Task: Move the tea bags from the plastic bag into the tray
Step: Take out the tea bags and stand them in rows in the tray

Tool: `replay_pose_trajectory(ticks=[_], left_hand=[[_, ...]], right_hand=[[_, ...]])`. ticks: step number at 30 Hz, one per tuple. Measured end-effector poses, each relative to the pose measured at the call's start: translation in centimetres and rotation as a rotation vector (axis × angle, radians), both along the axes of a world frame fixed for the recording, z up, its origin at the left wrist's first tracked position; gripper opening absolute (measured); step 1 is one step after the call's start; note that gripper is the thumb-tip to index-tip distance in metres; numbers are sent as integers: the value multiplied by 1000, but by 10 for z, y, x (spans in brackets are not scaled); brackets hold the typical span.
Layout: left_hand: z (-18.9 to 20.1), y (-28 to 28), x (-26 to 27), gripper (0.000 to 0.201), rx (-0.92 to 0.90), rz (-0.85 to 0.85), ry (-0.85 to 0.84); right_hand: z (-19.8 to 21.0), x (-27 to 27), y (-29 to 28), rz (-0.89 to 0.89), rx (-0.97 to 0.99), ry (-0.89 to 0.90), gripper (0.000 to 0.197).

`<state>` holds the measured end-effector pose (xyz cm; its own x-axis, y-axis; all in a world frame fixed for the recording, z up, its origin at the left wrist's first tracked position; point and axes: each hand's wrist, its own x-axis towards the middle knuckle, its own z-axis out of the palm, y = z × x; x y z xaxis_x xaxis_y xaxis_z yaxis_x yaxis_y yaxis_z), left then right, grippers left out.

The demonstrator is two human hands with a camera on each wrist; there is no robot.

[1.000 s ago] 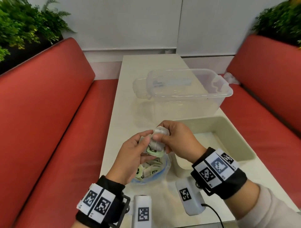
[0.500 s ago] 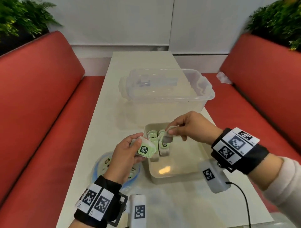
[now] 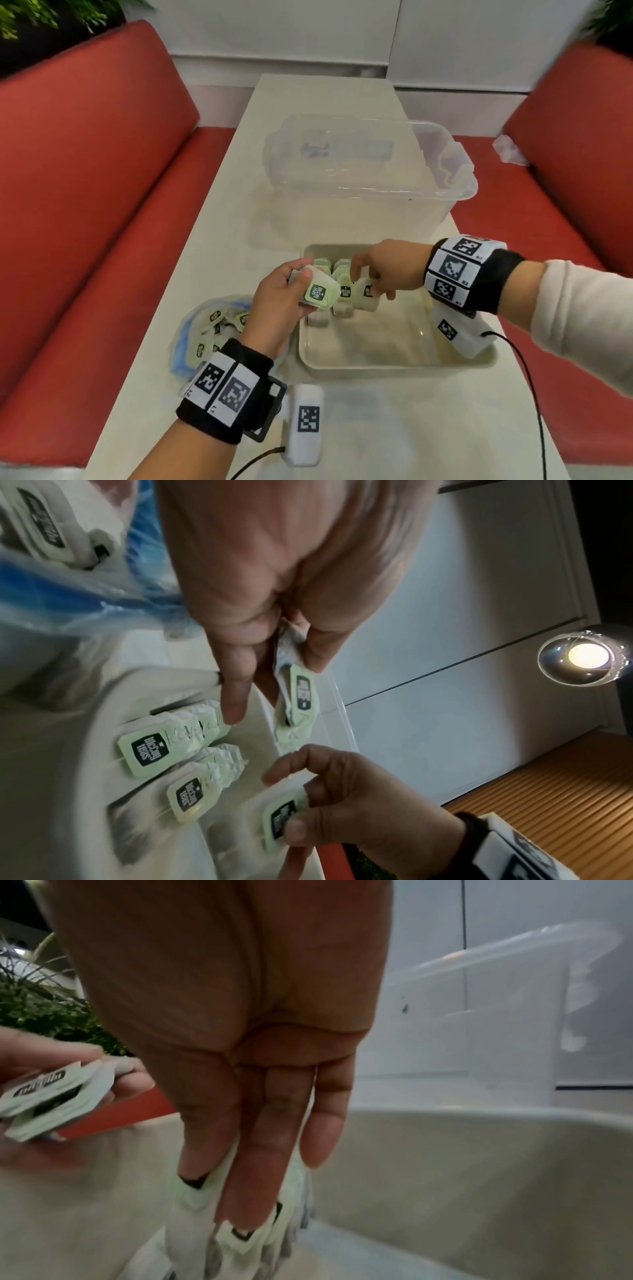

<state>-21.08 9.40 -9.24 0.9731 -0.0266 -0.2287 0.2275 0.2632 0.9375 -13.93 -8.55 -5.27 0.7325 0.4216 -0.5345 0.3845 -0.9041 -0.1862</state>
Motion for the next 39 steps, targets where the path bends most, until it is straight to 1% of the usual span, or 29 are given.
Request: replay_pose_trajectory(ticks=[1,2,3,6,7,8,9,10,12,15,18,20,22,24,25,27,28,29,30,33,39], left_hand=[[-1,0,0,17,-9,7,4],[-1,0,0,17,-16,13,9],[-2,1,1,17,-20,18,15],[-4,1,0,16,-34,20,25],[-4,1,0,16,-38,21,24],[-4,0,0,16,-39,22,23],[-5,1,0,16,-40,23,21],[-5,1,0,16,-41,22,20],[-7,1,0,16,-37,23,23],[-8,1,1,17,-39,21,28],[-8,1,1,17,-58,12,28],[-8,1,1,17,-64,8,27],[-8,1,1,17,-67,9,22],[-8,1,1,17,-71,10,19],[-8,1,1,17,-71,12,16],[-8,1,1,17,-66,21,10],[-8,1,1,16,-66,26,8],[-8,0,1,16,-66,28,7],[-8,0,1,16,-64,30,6],[-9,1,1,16,-56,31,6],[-9,1,0,16,-34,29,-8]], right_hand=[[-4,0,4,9,-16,25,19],[-9,1,7,20,-34,54,13],[-15,3,10,31,-57,85,13],[-30,9,20,73,-118,151,21],[-35,11,23,88,-143,146,19],[-38,13,26,107,-157,126,14],[-40,15,28,122,-164,99,14],[-41,17,31,131,-162,69,18],[-44,22,33,124,-150,20,16],[-49,26,33,101,-149,-23,29],[-52,27,33,76,-139,-43,20],[-50,28,30,67,-135,-62,26],[-44,28,26,38,-103,-119,31],[-37,26,23,28,-43,-149,30],[-34,24,22,48,-23,-119,25],[-32,18,20,100,-22,48,10],[-34,15,20,126,-47,156,14],[-36,11,21,160,-83,248,22],[-40,9,21,194,-130,310,30],[-52,10,25,250,-197,349,42],[-53,15,25,231,-139,303,42]])
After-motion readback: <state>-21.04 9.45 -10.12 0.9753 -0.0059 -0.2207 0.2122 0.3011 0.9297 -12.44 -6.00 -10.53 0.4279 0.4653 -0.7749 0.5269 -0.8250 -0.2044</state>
